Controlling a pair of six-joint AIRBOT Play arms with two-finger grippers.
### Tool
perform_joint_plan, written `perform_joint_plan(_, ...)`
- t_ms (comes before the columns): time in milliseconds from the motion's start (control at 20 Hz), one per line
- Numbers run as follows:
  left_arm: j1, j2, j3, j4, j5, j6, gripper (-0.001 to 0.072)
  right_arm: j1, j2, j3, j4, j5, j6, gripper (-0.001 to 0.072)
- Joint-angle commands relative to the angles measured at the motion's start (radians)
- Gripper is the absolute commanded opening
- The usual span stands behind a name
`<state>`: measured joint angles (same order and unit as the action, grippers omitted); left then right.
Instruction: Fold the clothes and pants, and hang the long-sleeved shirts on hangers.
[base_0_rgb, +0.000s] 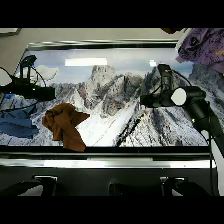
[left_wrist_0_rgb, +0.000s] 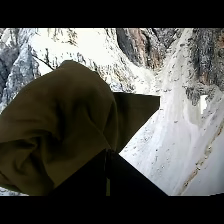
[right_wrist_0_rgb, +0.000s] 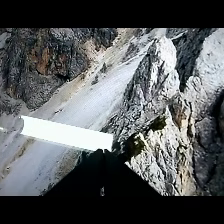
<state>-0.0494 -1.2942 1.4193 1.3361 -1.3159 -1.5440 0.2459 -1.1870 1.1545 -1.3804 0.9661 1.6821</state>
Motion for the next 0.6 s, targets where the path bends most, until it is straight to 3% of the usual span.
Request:
perform_joint_plan(0,0.0,-0.001,0.0,0.0,0.0,0.0,0.0019,0.001,0.0,0.001,0.0,0.0,0.0,0.0034)
perform_joint_plan(550,-0.001,-0.001,0.0,0.0,-0.007,-0.01,0.0021,0.001,0.0,0.001,0.0,0.0,0.0,0.0034)
